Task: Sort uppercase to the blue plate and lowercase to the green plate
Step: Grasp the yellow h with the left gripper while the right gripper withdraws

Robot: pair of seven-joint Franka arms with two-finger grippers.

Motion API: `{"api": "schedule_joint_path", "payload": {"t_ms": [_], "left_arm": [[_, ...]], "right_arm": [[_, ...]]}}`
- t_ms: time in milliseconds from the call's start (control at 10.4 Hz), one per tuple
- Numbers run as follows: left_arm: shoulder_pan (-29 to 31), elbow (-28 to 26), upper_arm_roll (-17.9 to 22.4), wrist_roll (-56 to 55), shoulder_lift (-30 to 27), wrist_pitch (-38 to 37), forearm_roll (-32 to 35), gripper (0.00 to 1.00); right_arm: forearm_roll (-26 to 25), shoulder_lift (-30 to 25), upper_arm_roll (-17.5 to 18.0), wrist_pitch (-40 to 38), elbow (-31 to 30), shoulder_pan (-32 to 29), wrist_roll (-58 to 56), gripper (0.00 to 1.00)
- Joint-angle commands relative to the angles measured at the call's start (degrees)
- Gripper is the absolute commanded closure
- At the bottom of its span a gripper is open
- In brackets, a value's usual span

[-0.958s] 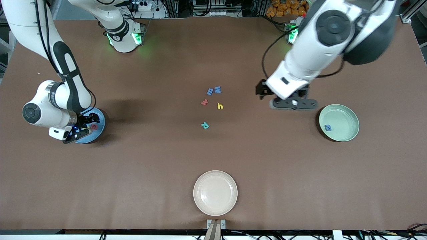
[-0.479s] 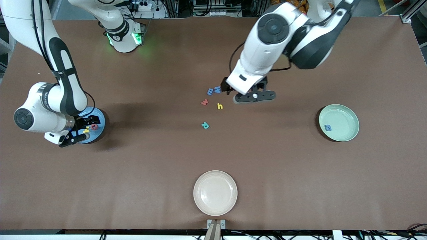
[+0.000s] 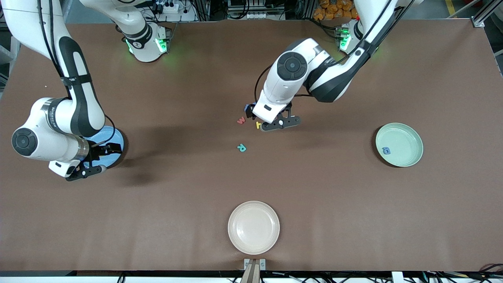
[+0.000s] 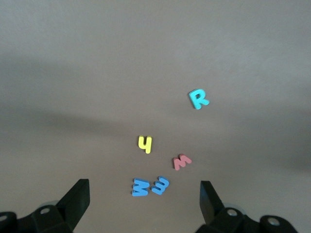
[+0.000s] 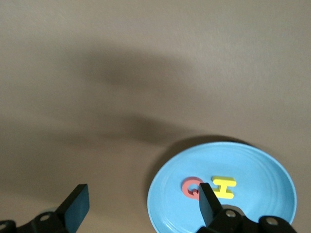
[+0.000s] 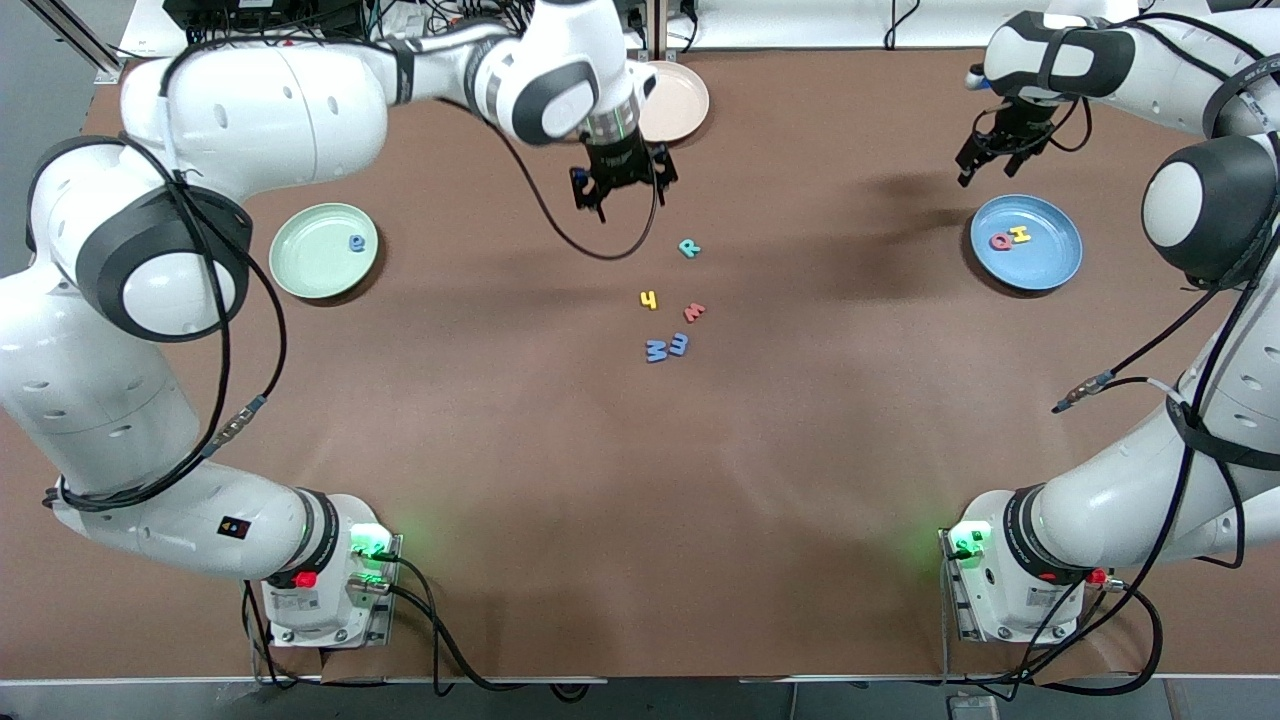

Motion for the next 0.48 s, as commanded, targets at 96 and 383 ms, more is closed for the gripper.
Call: {"api": "schedule_joint_path", "payload": {"t_ms": [96,383], "left_arm": [[-1.2,-7.2,0.2,-0.4,-1.7,4.0,4.8,0.0],[-4.4,-6.4,0.2,-0.2,3.0,6.5,12.7,0.0]], "right_arm": [[0.5,-0.9,0.1,1.3,1.1,2.5,0.3,0.0],[0.9,-0.6,2.7,2.3,1.1,4.8,5.2,0.0]]}}
